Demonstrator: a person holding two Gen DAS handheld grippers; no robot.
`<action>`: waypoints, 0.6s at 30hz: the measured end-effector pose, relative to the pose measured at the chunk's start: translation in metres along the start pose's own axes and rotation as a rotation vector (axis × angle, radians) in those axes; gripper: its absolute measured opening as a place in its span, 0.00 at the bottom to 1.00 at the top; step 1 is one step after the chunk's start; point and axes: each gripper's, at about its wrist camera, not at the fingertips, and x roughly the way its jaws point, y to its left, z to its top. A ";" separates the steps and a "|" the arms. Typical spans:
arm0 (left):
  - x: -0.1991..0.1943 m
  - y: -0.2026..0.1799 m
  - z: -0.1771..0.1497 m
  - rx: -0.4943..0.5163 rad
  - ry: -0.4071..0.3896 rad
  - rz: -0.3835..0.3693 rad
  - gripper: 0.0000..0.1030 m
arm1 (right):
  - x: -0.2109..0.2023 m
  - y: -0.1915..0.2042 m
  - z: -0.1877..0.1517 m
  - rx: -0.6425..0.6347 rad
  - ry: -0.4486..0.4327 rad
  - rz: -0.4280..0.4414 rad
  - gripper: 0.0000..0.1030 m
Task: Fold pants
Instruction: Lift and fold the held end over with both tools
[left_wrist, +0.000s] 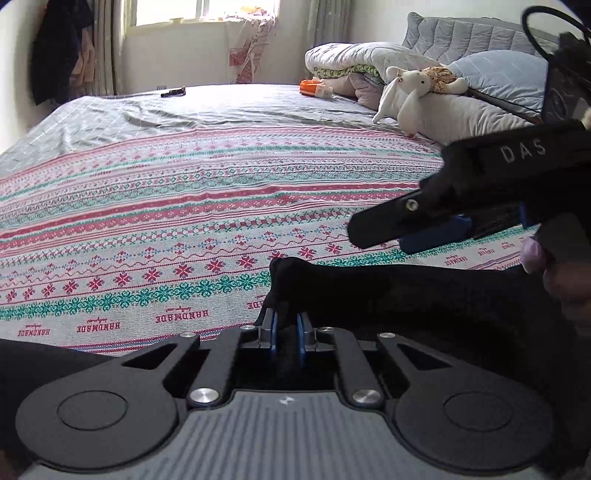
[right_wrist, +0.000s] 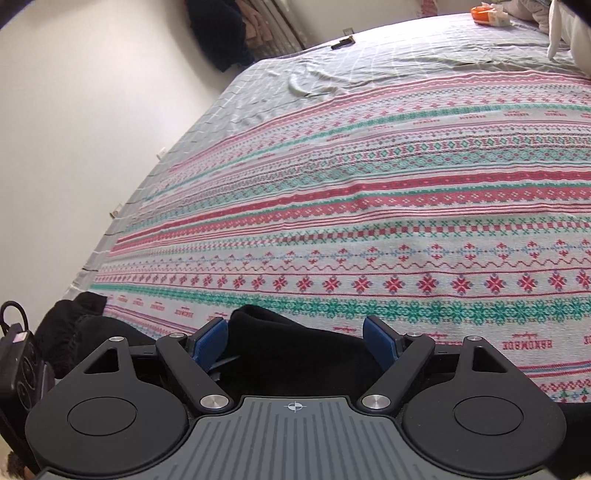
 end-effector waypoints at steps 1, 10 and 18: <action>-0.004 -0.002 -0.002 0.017 -0.015 -0.002 0.28 | 0.001 0.002 0.000 0.000 0.004 0.026 0.79; -0.025 -0.014 -0.017 0.094 -0.059 -0.021 0.28 | 0.017 0.009 -0.002 0.077 0.062 0.225 0.58; -0.021 -0.019 -0.020 0.143 -0.059 -0.020 0.28 | 0.036 0.017 -0.009 0.013 0.170 0.165 0.48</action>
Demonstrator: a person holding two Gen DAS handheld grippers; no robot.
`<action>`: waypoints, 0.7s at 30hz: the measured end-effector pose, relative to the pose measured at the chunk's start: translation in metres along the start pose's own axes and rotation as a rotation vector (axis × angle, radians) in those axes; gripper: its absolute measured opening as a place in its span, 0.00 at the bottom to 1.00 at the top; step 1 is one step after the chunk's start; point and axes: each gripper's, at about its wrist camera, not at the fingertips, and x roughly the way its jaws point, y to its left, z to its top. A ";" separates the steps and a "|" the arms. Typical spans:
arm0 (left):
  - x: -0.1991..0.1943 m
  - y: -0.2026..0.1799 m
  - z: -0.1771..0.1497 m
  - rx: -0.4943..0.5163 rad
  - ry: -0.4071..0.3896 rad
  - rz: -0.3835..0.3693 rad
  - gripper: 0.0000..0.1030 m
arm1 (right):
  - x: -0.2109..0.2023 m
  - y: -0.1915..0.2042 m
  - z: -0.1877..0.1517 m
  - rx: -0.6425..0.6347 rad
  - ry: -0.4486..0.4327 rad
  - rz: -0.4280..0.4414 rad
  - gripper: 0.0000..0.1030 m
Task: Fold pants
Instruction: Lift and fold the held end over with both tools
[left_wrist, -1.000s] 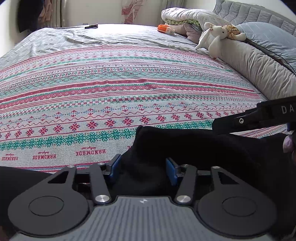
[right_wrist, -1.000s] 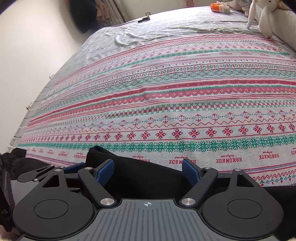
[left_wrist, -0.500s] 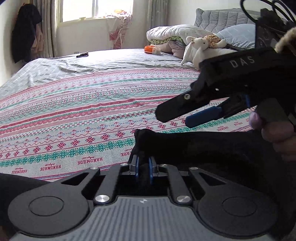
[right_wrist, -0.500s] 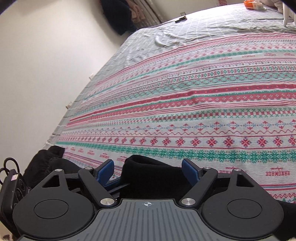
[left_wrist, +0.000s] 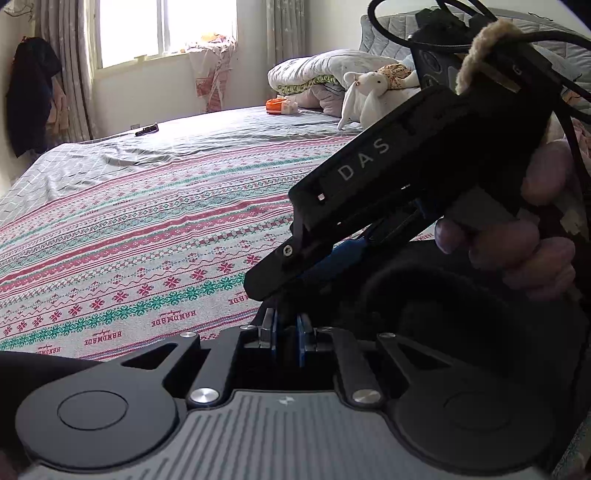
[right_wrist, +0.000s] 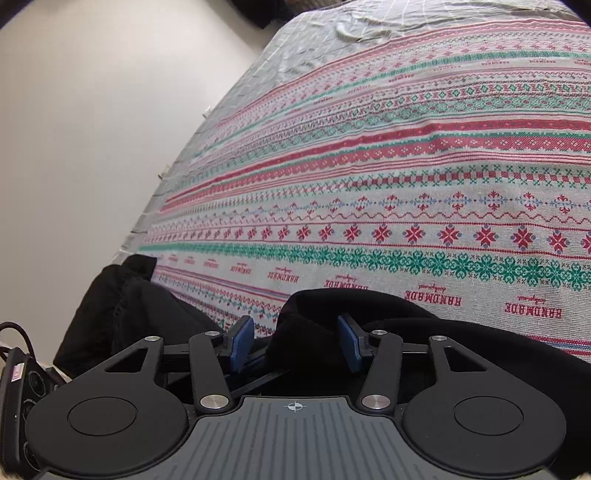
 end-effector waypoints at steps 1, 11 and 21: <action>0.000 -0.001 0.000 0.006 0.001 -0.001 0.28 | 0.002 0.000 -0.001 0.000 0.005 -0.002 0.48; -0.034 0.014 -0.002 -0.015 -0.053 -0.005 0.41 | -0.004 0.017 -0.006 -0.055 -0.125 -0.076 0.10; -0.016 0.042 -0.036 -0.054 0.145 0.063 0.43 | 0.017 0.016 -0.001 -0.090 -0.276 -0.250 0.07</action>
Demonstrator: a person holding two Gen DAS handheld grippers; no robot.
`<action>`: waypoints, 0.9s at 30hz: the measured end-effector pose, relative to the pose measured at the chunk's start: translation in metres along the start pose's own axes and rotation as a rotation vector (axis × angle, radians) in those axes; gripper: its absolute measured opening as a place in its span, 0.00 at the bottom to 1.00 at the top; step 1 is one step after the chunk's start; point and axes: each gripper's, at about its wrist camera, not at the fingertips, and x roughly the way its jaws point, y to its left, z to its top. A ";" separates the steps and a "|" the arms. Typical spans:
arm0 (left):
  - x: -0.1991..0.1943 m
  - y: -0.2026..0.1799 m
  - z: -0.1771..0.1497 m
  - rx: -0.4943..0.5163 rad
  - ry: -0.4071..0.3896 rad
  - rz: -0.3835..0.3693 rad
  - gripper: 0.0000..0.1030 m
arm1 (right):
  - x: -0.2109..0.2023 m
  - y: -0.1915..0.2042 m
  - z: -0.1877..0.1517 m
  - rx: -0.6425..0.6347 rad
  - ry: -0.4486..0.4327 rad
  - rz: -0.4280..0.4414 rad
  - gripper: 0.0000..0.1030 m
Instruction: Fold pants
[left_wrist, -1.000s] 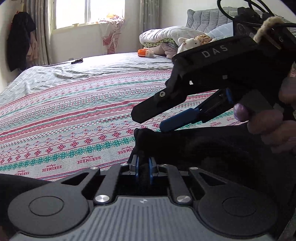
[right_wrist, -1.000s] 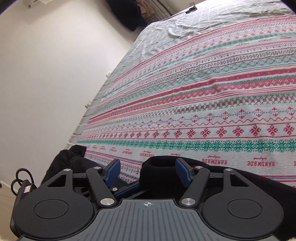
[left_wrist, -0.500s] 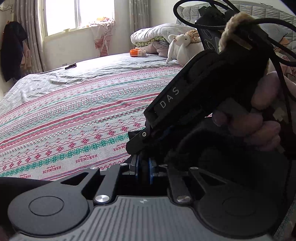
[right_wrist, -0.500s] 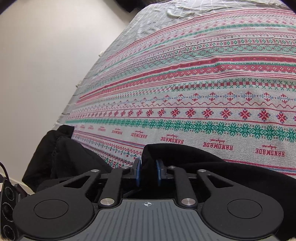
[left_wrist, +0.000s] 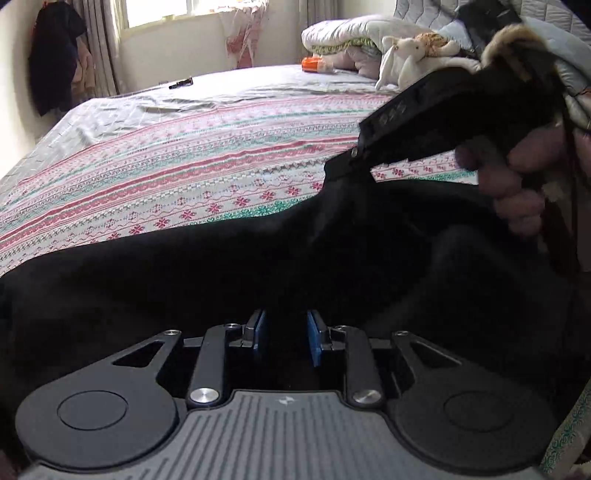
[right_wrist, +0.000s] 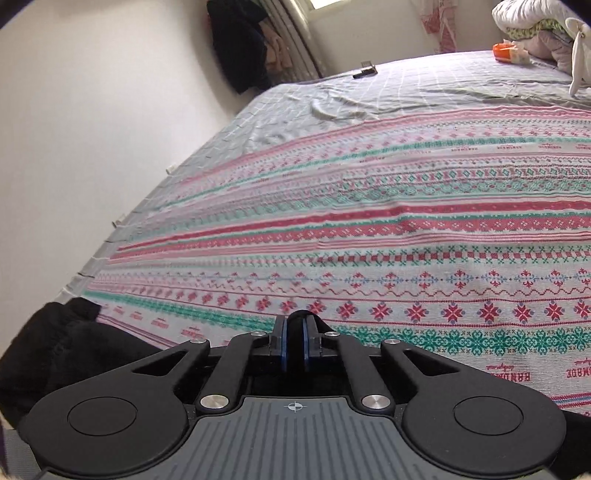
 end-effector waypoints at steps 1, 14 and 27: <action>-0.002 0.001 0.000 -0.005 0.006 -0.007 0.43 | 0.010 -0.002 -0.004 -0.004 0.011 -0.033 0.07; -0.013 0.057 0.016 -0.179 -0.143 0.087 0.45 | -0.028 -0.032 0.000 0.008 -0.036 -0.081 0.28; 0.028 0.058 0.017 -0.158 -0.003 0.478 0.19 | -0.010 -0.030 -0.024 -0.188 0.037 -0.233 0.52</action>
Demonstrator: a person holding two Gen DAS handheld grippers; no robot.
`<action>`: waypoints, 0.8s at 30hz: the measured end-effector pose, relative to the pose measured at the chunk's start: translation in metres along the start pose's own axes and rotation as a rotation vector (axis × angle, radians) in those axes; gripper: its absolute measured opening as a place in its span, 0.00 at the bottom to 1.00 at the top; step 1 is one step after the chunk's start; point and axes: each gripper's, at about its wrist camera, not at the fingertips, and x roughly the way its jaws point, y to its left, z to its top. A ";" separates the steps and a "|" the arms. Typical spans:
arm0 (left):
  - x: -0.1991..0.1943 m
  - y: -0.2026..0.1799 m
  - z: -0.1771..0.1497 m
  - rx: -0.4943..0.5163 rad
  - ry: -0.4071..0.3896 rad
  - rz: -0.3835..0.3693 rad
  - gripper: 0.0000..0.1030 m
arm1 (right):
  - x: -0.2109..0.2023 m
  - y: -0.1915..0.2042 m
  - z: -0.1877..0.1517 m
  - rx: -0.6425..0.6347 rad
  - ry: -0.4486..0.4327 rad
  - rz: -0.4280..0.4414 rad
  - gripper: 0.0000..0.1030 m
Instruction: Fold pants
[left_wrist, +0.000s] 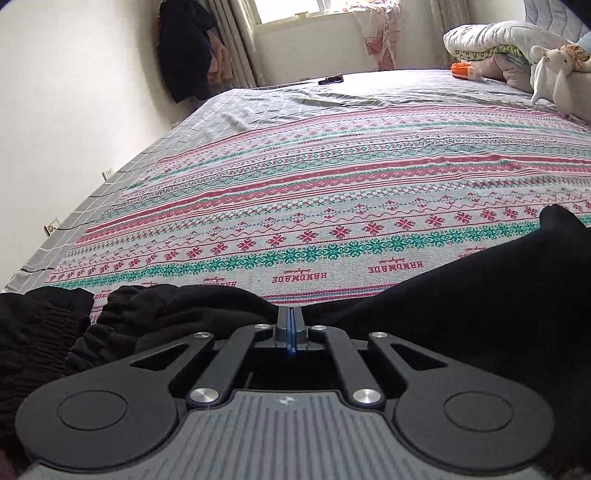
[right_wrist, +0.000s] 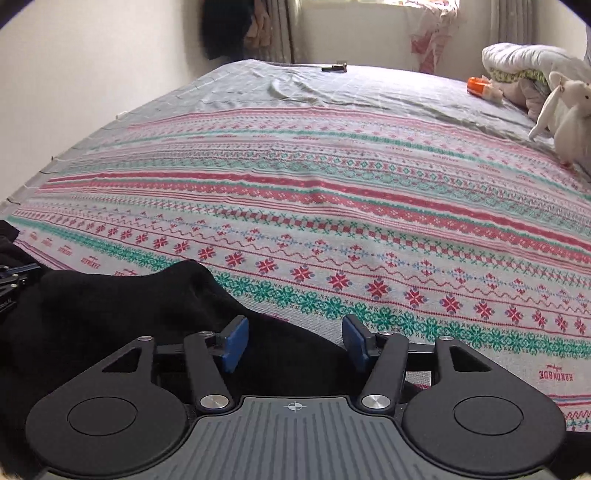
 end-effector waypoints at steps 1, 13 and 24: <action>-0.002 0.002 -0.002 -0.012 0.003 0.001 0.19 | -0.001 -0.001 -0.002 0.003 -0.012 0.025 0.38; 0.002 0.010 0.002 -0.043 0.029 0.019 0.19 | -0.010 0.015 -0.006 -0.099 -0.081 -0.091 0.25; -0.059 0.005 0.000 -0.094 -0.043 -0.086 0.69 | -0.115 -0.016 -0.023 -0.114 -0.115 0.015 0.67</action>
